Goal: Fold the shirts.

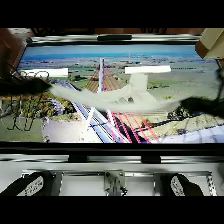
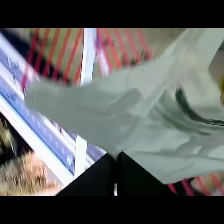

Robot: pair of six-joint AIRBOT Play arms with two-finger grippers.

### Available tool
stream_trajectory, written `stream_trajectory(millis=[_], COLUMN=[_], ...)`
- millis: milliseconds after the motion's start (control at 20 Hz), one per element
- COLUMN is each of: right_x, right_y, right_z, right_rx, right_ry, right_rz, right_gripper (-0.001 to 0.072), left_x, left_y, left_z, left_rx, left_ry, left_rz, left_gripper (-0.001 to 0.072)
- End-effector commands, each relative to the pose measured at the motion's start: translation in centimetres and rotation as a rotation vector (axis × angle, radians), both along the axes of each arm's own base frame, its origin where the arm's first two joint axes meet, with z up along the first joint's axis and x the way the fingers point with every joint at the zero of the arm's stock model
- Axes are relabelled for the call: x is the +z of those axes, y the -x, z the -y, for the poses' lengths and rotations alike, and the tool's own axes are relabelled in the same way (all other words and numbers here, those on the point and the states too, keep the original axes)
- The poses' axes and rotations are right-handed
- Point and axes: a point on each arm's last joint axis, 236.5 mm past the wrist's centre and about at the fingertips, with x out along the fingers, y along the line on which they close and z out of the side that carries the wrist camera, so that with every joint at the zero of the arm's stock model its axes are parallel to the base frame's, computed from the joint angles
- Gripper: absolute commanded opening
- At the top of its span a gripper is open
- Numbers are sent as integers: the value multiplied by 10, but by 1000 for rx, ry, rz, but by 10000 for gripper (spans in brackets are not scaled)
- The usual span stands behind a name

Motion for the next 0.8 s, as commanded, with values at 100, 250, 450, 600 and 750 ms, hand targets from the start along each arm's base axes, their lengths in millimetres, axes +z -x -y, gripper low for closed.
stream_trajectory(millis=[100, 250, 450, 600, 750], right_x=[357, 427, 426, 378, 290], right_y=[114, 193, 206, 173, 121], right_z=[-26, -39, -39, -27, -7], right_rx=[-166, -265, -297, -278, -205], right_ry=[278, 297, 271, 310, 335], right_rz=[985, 1204, 1172, 943, 564], right_gripper=[70, 71, 71, 70, 71], left_x=[342, 409, 388, 321, 233], left_y=[132, 242, 275, 236, 180], left_z=[-11, -2, -26, -46, -58], left_rx=[191, 233, 384, 403, 334], left_ry=[-51, -39, -165, -293, -345], left_rz=[974, 1256, 1186, 899, 573], left_gripper=[32, 31, 31, 31, 32])
